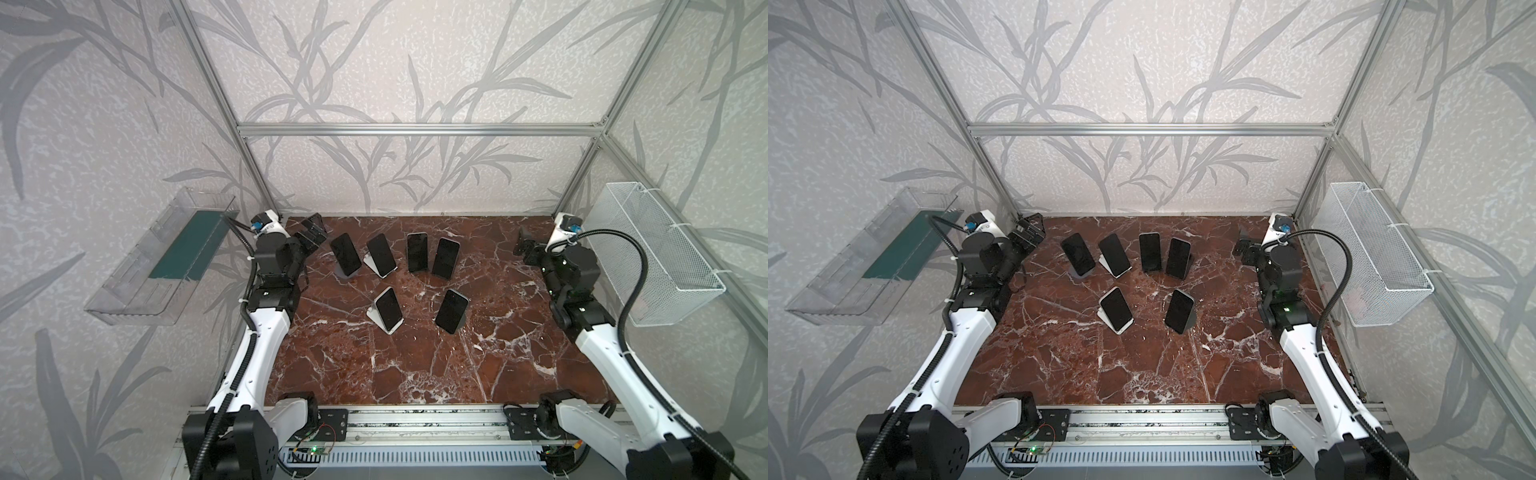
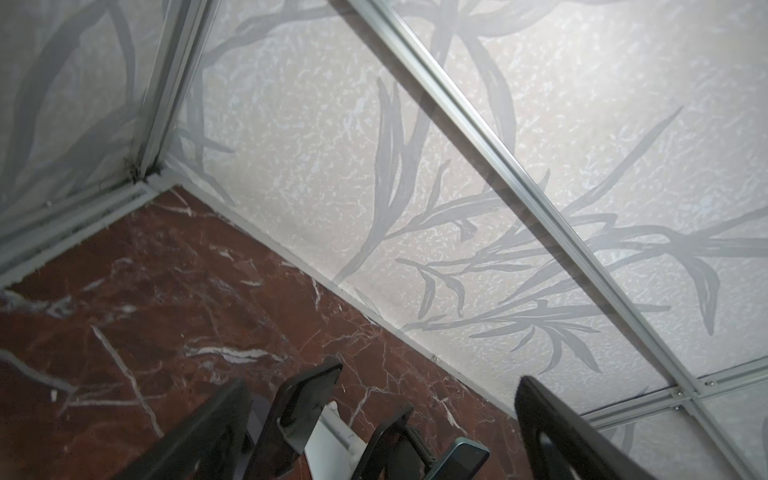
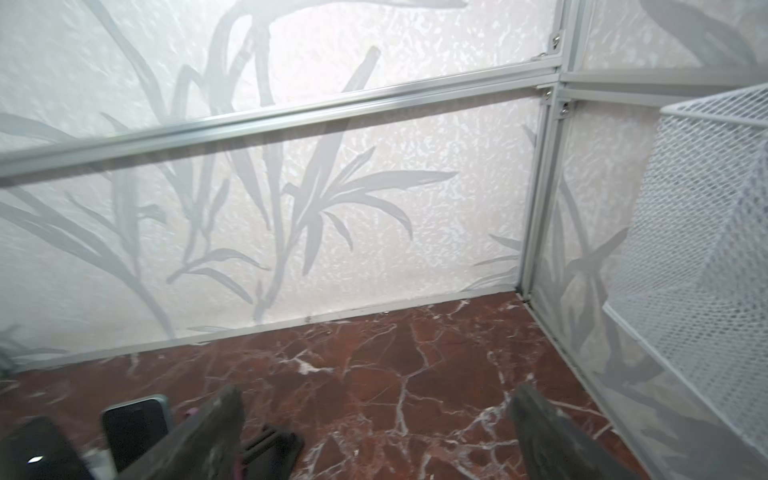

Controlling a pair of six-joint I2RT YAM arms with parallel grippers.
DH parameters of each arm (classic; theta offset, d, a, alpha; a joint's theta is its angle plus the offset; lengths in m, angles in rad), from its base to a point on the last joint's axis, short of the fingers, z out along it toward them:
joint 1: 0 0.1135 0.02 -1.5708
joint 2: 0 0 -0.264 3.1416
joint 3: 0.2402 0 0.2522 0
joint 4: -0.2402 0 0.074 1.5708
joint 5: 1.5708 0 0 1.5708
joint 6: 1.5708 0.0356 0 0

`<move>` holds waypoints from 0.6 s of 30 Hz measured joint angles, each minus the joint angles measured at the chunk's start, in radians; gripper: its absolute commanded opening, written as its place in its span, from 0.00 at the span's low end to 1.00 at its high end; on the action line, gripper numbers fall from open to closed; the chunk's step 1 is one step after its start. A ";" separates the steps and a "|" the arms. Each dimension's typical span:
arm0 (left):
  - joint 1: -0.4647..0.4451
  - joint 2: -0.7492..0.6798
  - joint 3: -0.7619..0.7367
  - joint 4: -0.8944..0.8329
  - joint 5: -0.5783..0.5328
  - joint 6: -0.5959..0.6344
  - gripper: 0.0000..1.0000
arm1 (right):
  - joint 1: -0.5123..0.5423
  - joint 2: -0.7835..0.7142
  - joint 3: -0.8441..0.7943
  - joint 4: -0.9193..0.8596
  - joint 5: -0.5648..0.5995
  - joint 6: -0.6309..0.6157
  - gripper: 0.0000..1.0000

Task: Remove the phone from the phone stand
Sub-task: 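Raise both arms and swing the grippers forward toward the phones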

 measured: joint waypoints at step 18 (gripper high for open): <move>0.014 -0.148 -0.122 0.164 -0.014 -0.095 0.94 | -0.026 -0.087 -0.004 -0.357 -0.261 0.158 0.90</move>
